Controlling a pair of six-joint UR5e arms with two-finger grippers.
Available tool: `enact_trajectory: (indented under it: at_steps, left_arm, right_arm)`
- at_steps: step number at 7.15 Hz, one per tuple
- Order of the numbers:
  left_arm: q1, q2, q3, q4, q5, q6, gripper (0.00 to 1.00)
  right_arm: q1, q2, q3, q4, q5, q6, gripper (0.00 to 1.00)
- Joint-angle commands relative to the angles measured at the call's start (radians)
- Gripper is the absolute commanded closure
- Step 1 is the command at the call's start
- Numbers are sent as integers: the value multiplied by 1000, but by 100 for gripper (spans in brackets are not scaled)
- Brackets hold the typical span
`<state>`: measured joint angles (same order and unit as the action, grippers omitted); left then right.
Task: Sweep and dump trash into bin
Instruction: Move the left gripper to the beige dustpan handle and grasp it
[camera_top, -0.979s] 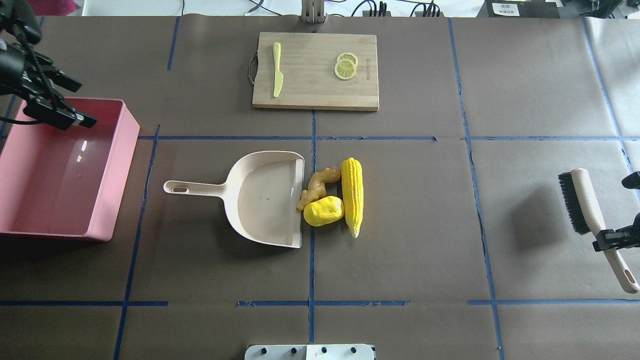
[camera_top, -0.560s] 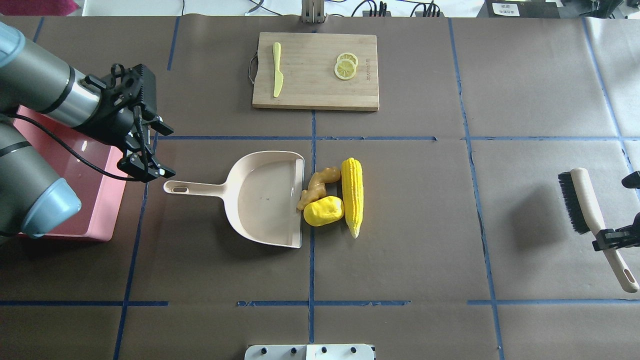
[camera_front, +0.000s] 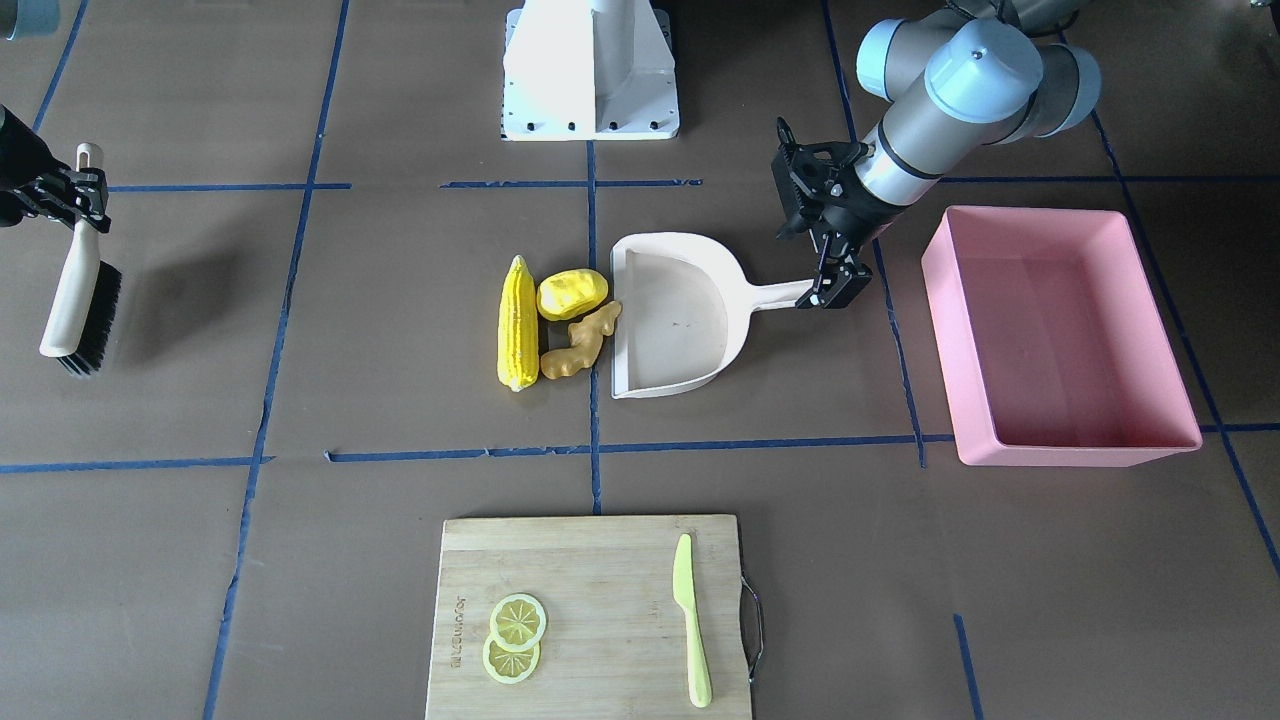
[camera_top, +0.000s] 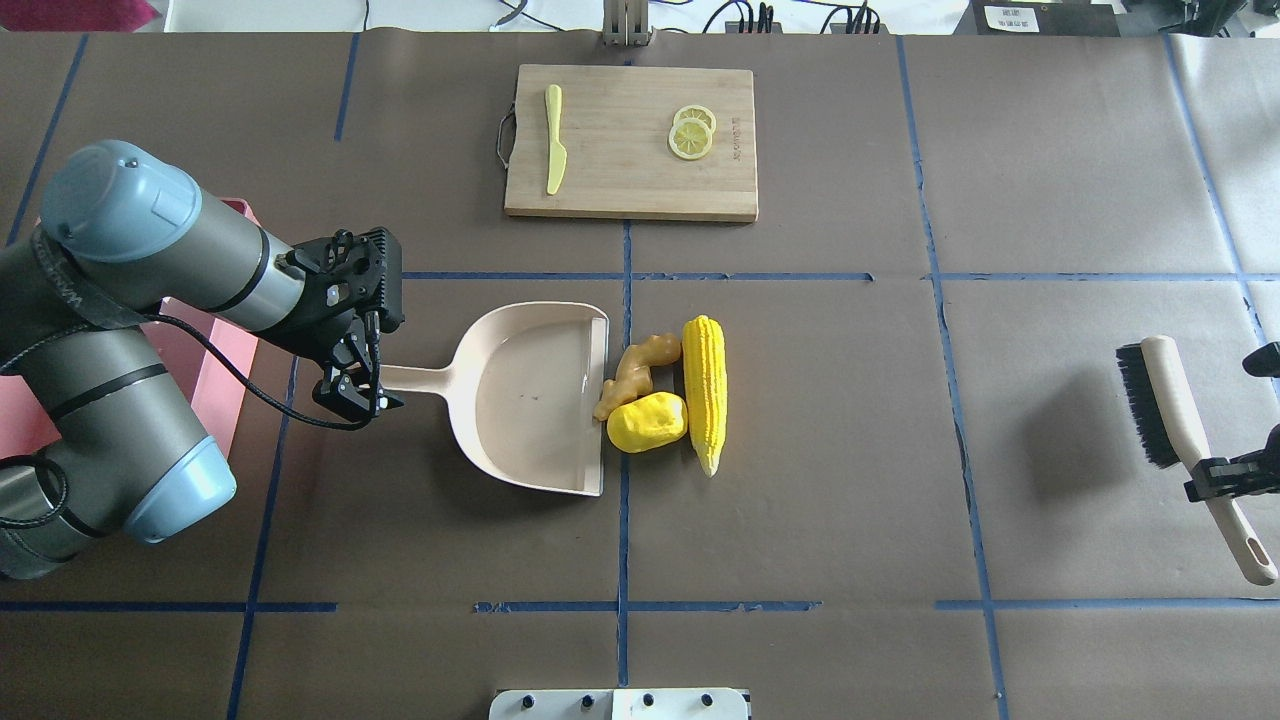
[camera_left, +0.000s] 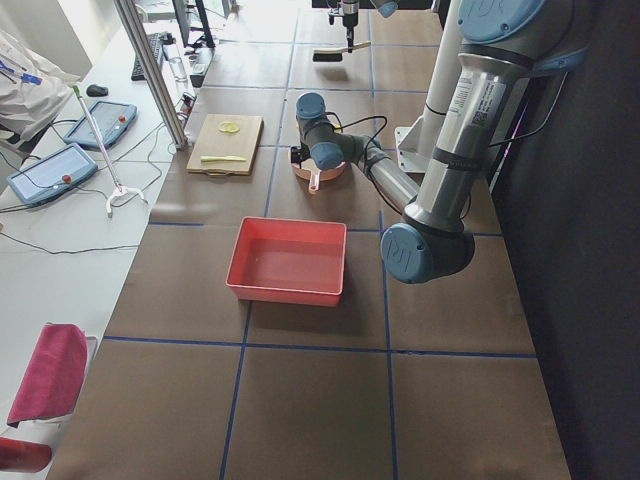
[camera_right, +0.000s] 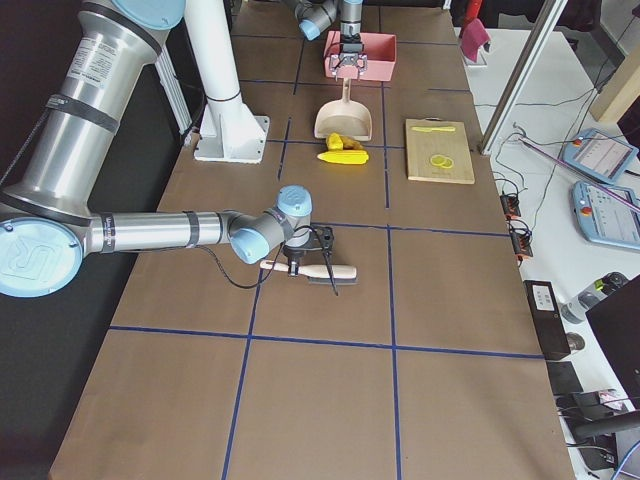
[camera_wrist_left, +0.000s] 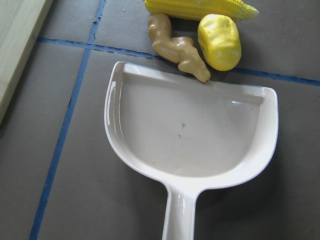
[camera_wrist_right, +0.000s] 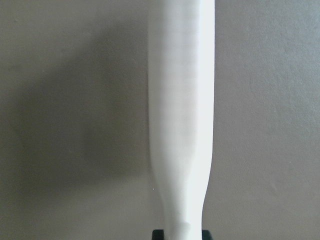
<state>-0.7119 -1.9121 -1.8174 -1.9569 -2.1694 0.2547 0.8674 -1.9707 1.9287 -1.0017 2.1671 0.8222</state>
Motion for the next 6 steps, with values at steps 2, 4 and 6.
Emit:
enact_trajectory:
  at_steps: [2,4,6]
  left_arm:
    - [23,-28,107,-106,5,-3,0]
    - [23,-42,148,-138,5,-3,0]
    - [66,-42,150,-138,25,-5,0]
  right_arm:
    - [-1,3,-2,0,0,-2,100]
    - [-1,1,-2,2,0,-2,100]
    - [-1,1,-4,2,0,-2,100]
